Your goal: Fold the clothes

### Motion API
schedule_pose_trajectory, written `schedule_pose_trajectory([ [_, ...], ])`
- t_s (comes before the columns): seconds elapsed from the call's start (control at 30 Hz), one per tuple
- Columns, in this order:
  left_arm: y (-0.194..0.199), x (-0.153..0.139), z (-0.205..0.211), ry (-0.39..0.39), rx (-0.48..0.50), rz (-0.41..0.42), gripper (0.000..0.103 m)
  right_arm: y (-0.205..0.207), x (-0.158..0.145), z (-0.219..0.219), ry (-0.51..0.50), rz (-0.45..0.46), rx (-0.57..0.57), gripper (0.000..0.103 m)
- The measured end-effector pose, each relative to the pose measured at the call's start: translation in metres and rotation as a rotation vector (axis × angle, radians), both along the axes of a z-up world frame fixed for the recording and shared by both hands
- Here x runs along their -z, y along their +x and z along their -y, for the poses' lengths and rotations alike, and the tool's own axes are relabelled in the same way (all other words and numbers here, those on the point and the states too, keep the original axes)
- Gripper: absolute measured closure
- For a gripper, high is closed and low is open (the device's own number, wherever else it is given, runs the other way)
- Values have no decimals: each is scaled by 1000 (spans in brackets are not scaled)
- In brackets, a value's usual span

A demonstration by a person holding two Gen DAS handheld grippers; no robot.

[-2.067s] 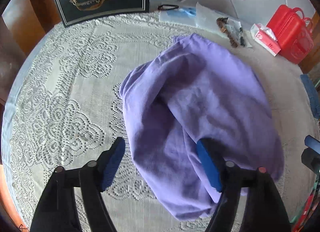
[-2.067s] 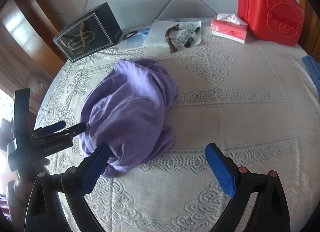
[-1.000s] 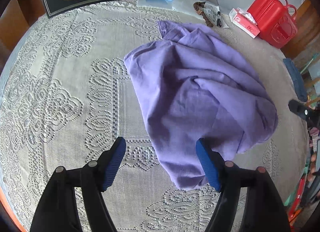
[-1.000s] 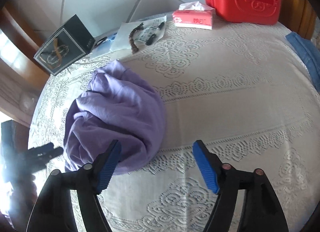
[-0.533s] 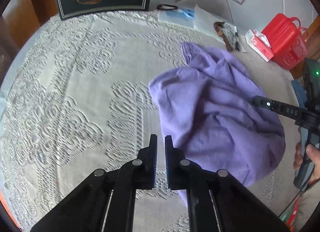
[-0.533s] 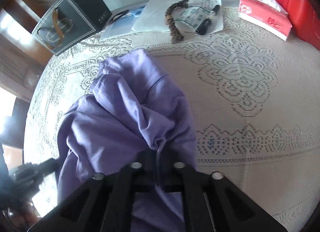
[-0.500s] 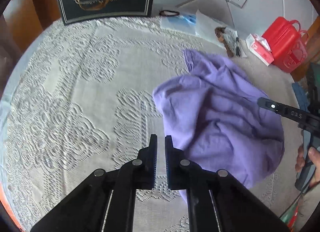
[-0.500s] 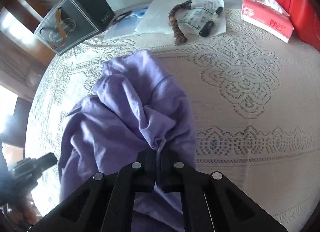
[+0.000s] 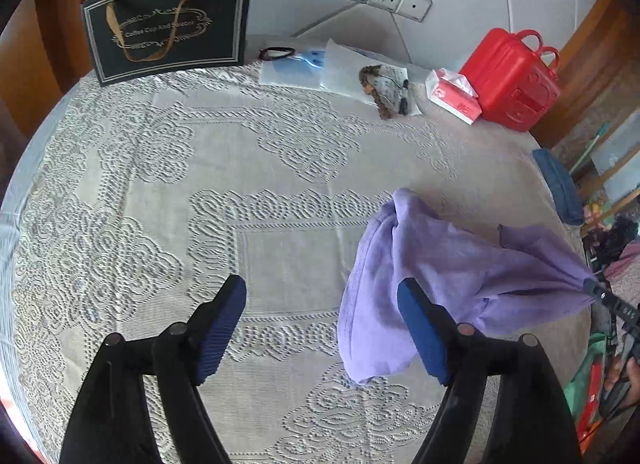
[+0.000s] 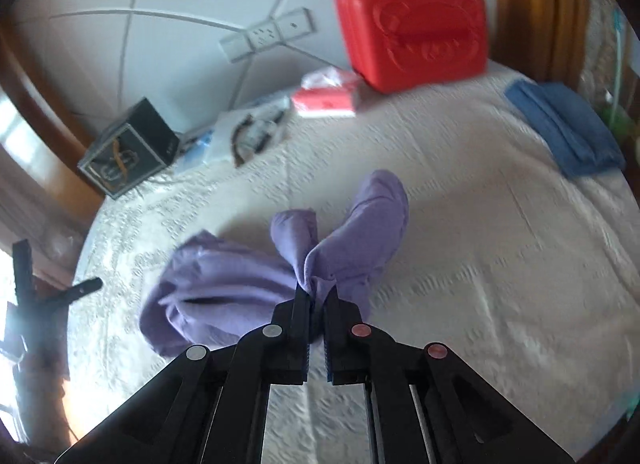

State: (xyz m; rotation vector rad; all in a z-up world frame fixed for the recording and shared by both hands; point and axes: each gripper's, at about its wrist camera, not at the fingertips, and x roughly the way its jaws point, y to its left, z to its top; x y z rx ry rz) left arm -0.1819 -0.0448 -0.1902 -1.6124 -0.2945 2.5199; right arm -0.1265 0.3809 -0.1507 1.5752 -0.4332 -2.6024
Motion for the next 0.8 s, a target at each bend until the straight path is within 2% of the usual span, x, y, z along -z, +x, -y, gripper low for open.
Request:
schedule_pose_trajectory([
  [0.03,0,6,-7,-5,10,9,25,13,15,-13,-8,47,30,93],
  [0.07,-1,13,-13,-3,15,23,25,22,28,-23,-10,81,55,85],
  [0.13,-4,26,-24,5,23,51,25,38,44,-41,-31,112,102,73],
  [0.23,-13,39,-41,11,30,72,25,47,54,-63,-73,117,146,66],
  [0.3,-20,44,-55,-1,53,74,25,44,56,-75,-81,119,162,53],
  [0.37,-29,48,-71,-23,80,77,25,34,60,-82,-82,127,168,20],
  [0.53,-52,75,-107,-165,117,118,25,-9,76,-89,-46,150,156,20],
  [0.57,-56,82,-110,-163,122,143,25,-18,79,-89,-20,158,157,19],
  [0.63,-60,93,-107,-104,123,188,26,-38,89,-89,42,185,156,18],
  [0.67,-61,97,-106,-75,123,207,31,-45,95,-88,62,203,144,18],
  [0.7,-62,95,-104,-46,123,218,62,-51,101,-86,77,221,128,18],
  [0.73,-63,94,-103,-20,119,228,83,-55,105,-81,80,238,95,19],
  [0.8,-66,89,-98,12,104,242,88,-61,113,-67,79,272,16,62],
])
